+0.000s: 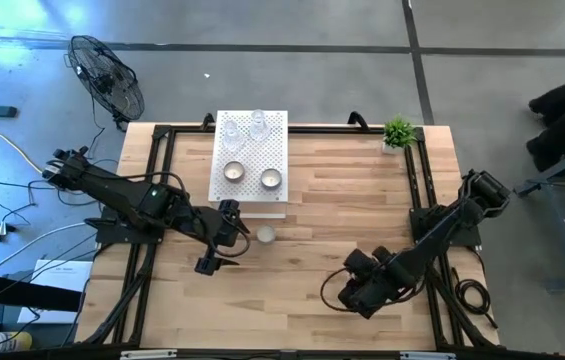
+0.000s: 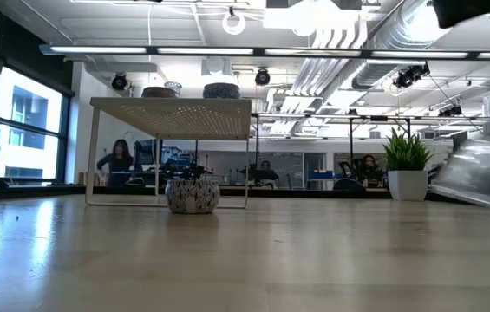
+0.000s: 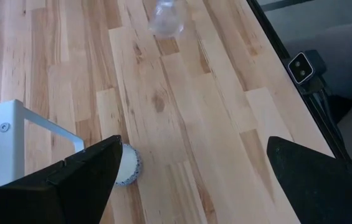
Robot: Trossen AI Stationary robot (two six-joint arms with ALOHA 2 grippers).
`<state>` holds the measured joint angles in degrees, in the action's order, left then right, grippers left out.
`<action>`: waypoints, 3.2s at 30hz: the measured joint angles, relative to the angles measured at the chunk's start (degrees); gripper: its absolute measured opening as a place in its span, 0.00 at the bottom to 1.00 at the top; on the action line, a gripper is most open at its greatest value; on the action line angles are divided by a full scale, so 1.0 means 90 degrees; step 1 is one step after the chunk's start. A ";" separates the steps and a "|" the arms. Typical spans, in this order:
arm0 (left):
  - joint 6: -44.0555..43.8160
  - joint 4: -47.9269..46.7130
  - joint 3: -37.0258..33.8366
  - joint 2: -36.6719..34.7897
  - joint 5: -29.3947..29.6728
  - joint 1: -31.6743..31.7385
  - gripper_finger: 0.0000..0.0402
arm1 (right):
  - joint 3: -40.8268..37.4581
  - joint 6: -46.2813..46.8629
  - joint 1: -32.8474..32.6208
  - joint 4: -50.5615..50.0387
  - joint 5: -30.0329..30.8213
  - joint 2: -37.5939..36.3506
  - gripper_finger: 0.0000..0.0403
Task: Pick & Place candle stick holders
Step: Put the transparent candle holder on the shelf
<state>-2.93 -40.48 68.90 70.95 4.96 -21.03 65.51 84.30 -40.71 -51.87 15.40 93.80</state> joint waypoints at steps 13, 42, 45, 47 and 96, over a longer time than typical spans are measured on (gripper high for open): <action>-0.0023 -0.0107 0.0008 -0.0971 0.0011 -0.0001 0.98 | 0.0013 -0.1783 0.0825 0.0530 0.0634 -0.0035 0.39; 0.0750 0.0104 0.0007 -0.1797 0.1389 -0.0001 0.98 | 0.4097 -0.6088 0.2468 -0.1177 0.2134 -0.0194 0.39; 0.0750 -0.0019 0.0007 -0.1864 0.1708 -0.0001 0.98 | 0.4424 -0.6693 0.3093 -0.1164 0.1769 -0.0194 0.39; 0.0670 -0.0106 0.0007 -0.1910 0.1732 0.0002 0.98 | 0.4609 -0.6992 0.3519 -0.1160 0.1515 -0.0194 0.39; 0.0651 -0.0525 0.0002 -0.2872 0.3109 0.0002 0.98 | 0.4834 -0.9101 0.6691 0.0306 -0.1761 0.1664 0.39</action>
<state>2.93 -45.21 68.93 45.10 32.95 -21.02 109.01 2.39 19.51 -49.11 -0.44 108.77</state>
